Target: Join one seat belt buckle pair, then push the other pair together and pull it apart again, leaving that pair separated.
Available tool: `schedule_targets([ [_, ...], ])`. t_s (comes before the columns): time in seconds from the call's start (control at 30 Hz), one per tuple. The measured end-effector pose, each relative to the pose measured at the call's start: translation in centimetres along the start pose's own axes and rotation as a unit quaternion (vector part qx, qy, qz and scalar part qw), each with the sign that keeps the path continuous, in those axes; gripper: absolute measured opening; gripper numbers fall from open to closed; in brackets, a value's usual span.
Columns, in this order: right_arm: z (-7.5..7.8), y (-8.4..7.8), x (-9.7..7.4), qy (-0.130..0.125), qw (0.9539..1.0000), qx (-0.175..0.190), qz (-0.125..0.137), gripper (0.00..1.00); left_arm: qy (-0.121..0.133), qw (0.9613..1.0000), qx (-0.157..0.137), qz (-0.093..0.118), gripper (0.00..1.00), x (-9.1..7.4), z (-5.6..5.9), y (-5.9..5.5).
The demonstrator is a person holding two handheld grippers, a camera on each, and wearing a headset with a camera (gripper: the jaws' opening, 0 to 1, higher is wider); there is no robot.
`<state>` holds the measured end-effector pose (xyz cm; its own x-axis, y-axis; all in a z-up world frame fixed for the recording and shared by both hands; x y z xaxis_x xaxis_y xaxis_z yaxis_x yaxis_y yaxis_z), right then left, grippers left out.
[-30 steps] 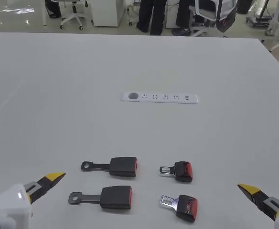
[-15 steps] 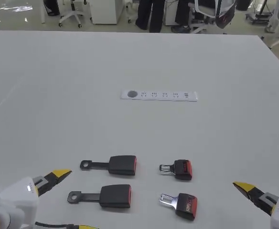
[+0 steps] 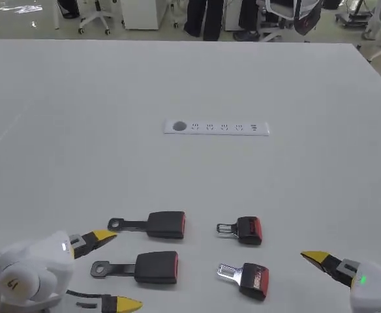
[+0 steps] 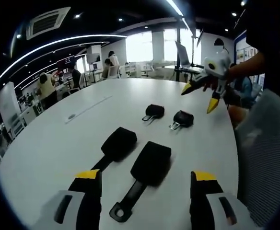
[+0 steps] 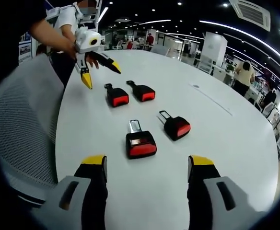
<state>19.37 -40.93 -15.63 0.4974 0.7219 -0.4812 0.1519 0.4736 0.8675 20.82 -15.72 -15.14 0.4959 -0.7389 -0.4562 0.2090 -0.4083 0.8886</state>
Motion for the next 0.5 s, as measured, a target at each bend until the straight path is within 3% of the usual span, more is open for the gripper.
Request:
schedule_targets([
  [0.2, 0.0, -0.1, 0.6, 0.013, 0.9999, -0.003, -0.004, 0.59, -0.023, 0.9994, 0.018, -0.020, 0.68, 0.9, -0.1, -0.6],
  [0.5, -0.3, -0.4, 1.6, 0.039, 0.9991, -0.011, -0.012, 0.51, -0.067, 0.9949, 0.051, -0.056, 0.53, 2.2, 0.0, -1.1],
])
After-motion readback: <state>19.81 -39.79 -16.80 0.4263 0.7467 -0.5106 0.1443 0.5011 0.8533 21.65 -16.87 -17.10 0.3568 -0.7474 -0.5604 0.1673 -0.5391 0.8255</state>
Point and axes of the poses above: the centre of the closed fingertips' face, and the gripper's own axes: x roughly forward along the fingers, z roughly to its right, y roughly out of its top, the point moved 1 cm from there along -x, roughly backward along the fingers, and after that the axes turned 10 degrees about z, right-handed, at the moved point
